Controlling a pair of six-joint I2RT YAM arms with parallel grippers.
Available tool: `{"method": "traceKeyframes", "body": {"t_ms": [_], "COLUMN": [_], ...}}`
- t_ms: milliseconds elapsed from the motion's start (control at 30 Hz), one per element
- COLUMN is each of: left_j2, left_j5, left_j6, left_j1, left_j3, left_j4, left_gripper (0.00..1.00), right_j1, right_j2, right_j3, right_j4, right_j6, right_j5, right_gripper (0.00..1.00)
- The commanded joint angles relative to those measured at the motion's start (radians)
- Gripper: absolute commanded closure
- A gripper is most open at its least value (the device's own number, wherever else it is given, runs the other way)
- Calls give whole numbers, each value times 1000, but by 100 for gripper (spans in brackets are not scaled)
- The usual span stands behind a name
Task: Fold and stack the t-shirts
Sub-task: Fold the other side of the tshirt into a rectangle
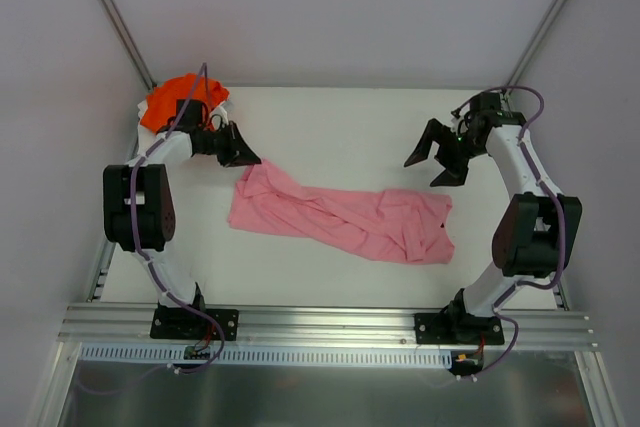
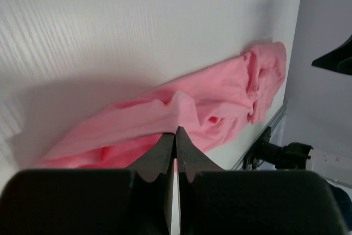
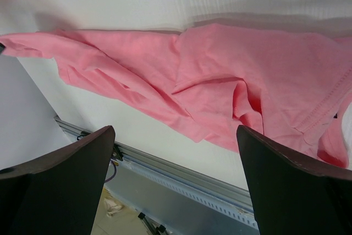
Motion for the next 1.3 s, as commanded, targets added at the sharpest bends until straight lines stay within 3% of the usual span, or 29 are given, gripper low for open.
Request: {"method": "traceKeyframes", "body": {"t_ms": [0,167,733,767,800,833,900,1133,1267], "left_j2": [-80,-120,-244,-252,-270,-279,-317,-364,-348], "left_j5": [74,103,48,30,10,-9,-44,-147,-190], "left_j6": [87,111,206,205,203,200,193,151,69], "left_j1": [-4,-3,49,52,57,65,71,79,79], "left_j3": [-91,-203,-322,-330,-348,-359,-387,-439,-459], "left_j4": [-39,-53,-151,-150,-148,-142,-127,-43,86], "left_gripper": [100,100,100,96,80,38,1,1,1], "right_j1": [2,-1,-5,-5,-5,-5,-5,-5,-5], "right_j2": [7,15,4,4,6,6,8,9,11], "right_j3": [41,45,50,53,53,56,58,59,62], "right_j4": [-26,-23,-19,-19,-19,-19,-19,-19,-23], "right_j6": [-17,-15,-17,-17,-17,-17,-17,-14,-13], "right_j5": [-8,-14,-11,-11,-11,-11,-14,-17,-21], "right_gripper": [0,0,1,1,0,0,1,1,0]}}
